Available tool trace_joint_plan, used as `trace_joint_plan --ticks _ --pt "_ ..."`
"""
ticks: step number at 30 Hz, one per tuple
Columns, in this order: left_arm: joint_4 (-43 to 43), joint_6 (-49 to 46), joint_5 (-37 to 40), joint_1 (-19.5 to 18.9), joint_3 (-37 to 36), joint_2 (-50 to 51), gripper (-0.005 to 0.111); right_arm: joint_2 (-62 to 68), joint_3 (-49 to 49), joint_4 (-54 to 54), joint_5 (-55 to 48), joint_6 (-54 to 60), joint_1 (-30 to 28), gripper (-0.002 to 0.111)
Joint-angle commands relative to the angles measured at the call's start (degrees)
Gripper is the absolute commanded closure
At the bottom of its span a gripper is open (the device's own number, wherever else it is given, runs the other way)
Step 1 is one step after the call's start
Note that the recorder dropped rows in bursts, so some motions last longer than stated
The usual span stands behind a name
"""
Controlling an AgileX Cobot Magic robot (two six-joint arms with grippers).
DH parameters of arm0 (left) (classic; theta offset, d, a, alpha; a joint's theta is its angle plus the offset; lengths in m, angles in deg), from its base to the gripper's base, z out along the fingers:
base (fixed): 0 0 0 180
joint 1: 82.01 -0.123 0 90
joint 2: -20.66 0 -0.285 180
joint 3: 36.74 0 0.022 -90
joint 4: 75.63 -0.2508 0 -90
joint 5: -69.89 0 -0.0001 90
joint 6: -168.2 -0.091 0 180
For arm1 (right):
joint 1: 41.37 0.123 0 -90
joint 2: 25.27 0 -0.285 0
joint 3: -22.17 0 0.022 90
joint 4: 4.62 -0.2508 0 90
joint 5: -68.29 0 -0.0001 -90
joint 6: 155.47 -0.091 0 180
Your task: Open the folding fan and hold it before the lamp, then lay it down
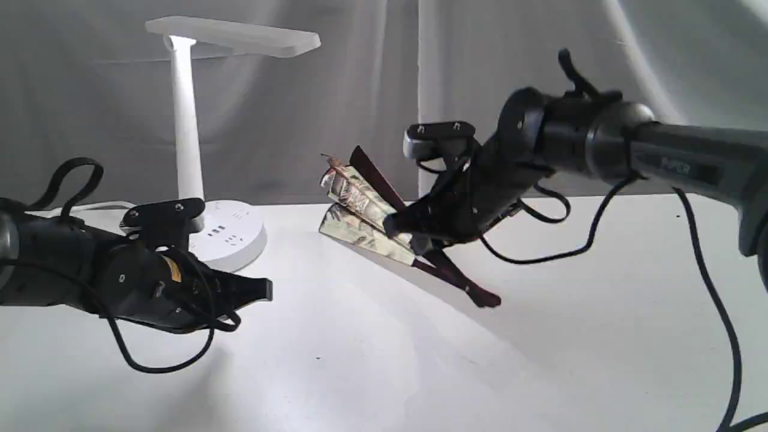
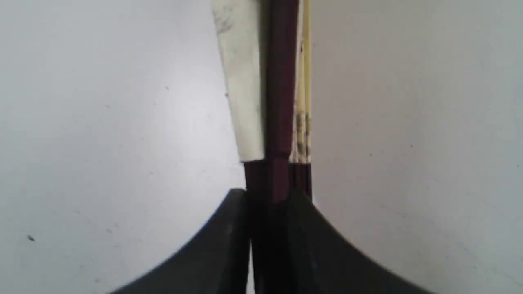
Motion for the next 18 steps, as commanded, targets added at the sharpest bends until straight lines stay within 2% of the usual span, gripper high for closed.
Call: trace_joint_plan --ticks 1,9,18 --pt "0.1 -0.7 -0.9 0.2 -0.3 -0.7 0.107 -0.4 5.5 3.0 5.4 3.1 0.2 0.108" --pt "0.1 -0.7 -0.8 0.2 -0.3 -0.7 0.107 -0.4 10.7 6.0 10.7 1.9 0.2 0.108" --pt "0.1 -0.7 -0.8 0.2 -0.3 -0.7 0.107 -0.4 10.9 6.0 9.4 -1.4 0.0 0.108"
